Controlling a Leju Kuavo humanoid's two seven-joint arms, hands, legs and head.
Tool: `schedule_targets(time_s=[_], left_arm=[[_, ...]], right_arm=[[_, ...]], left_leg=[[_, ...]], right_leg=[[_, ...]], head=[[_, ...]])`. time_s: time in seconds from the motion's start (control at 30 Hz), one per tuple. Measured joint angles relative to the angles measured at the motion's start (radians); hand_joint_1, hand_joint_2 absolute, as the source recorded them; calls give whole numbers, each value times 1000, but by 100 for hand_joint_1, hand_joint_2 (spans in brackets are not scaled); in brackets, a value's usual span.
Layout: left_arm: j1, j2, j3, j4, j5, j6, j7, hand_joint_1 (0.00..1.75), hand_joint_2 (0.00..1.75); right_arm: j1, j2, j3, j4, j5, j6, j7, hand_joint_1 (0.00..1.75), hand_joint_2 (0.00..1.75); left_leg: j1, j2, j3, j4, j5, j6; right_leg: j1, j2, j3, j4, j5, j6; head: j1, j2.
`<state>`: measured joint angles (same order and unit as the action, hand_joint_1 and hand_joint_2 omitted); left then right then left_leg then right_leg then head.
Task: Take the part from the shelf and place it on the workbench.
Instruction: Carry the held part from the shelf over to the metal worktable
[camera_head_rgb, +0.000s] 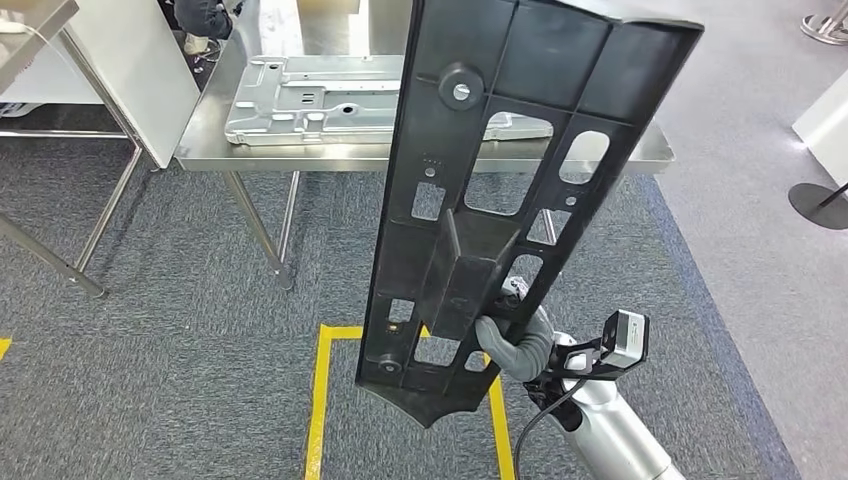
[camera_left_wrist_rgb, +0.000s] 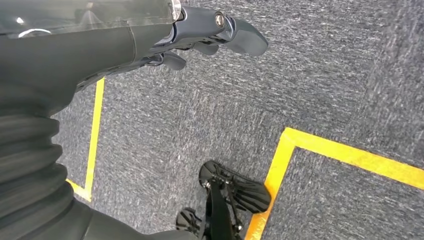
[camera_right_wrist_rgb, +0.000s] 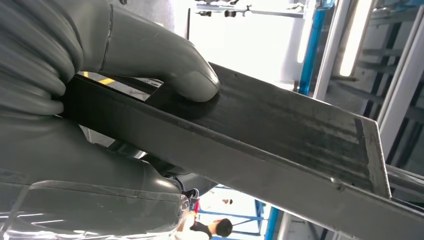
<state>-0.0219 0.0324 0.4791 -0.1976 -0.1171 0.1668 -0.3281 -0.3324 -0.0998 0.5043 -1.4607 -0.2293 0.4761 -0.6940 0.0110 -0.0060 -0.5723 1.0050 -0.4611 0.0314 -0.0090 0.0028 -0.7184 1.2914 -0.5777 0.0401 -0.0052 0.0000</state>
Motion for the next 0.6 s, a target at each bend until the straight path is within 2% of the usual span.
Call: schedule_targets(time_s=[0.03,0.1,0.13,0.17,0.23,0.33,0.37,0.4,0.47,0.5,0.53,0.57,0.6], left_arm=[[1,0,0,0,-2,0,0,0,175],[2,-2,0,0,-8,0,-1,0,175],[1,-3,0,0,-11,0,-2,0,175],[0,-4,0,0,-14,-1,-3,0,175],[-1,-4,0,0,-18,-2,-5,0,175],[-2,-3,0,0,-22,-3,-6,0,175],[-3,-2,0,0,-24,-3,-6,0,175],[-3,-2,0,0,-25,-4,-6,0,175],[-2,0,0,0,-27,-3,-6,0,175],[-1,0,0,0,-27,-3,-6,0,175],[1,1,0,0,-28,-3,-6,0,175],[2,1,0,0,-29,-3,-6,0,175],[2,3,0,0,-29,-3,-6,0,175]], right_arm=[[0,0,0,2,-1,0,0,175,175],[0,-1,-1,4,-3,-2,-1,175,175],[0,-1,-1,3,-4,-4,-2,175,175],[0,-1,-1,2,-5,-8,-2,175,175],[3,-2,-2,-2,-5,-15,-3,175,175],[10,-3,-4,-13,-4,-18,-3,175,175],[11,-3,-4,-17,-4,-18,-3,175,175],[14,-3,-4,-19,-4,-18,-3,175,175],[20,-3,-4,-22,-3,-18,-3,175,175],[24,-3,-4,-22,-3,-17,-3,175,175],[27,-3,-4,-22,-3,-17,-3,175,175],[29,-3,-4,-22,-3,-17,-3,175,175],[30,-3,-4,-24,-3,-17,-3,175,175]], left_leg=[[-1,-1,6,0,-4,0],[-3,-2,20,0,-14,-3],[-5,-2,24,1,-19,-6],[-5,-2,26,1,-23,-11],[-6,-2,27,-1,-29,-22],[-7,0,33,12,-46,-39],[-6,0,18,48,-64,-44],[-3,0,-11,106,-88,-48],[0,1,-90,238,-131,-56],[2,1,-117,273,-130,-59],[3,1,-126,268,-108,-61],[5,1,-113,223,-69,-62],[7,1,-88,154,-23,-62]], right_leg=[[0,0,0,-19,28,-3],[4,0,47,-150,113,-15],[8,-1,74,-217,142,-23],[12,-2,93,-263,157,-29],[18,-2,103,-288,155,-37],[9,1,124,-308,153,-48],[6,0,134,-315,152,-51],[5,-1,142,-318,149,-55],[6,-2,150,-318,140,-58],[6,-1,155,-317,135,-58],[5,0,160,-315,130,-58],[5,1,167,-313,123,-56],[5,3,174,-310,115,-53]], head=[[0,0],[0,0],[0,0],[0,0],[-1,0],[-2,0],[-4,0],[-5,0],[-6,0],[-6,0],[-6,0],[-6,0],[-6,0]])
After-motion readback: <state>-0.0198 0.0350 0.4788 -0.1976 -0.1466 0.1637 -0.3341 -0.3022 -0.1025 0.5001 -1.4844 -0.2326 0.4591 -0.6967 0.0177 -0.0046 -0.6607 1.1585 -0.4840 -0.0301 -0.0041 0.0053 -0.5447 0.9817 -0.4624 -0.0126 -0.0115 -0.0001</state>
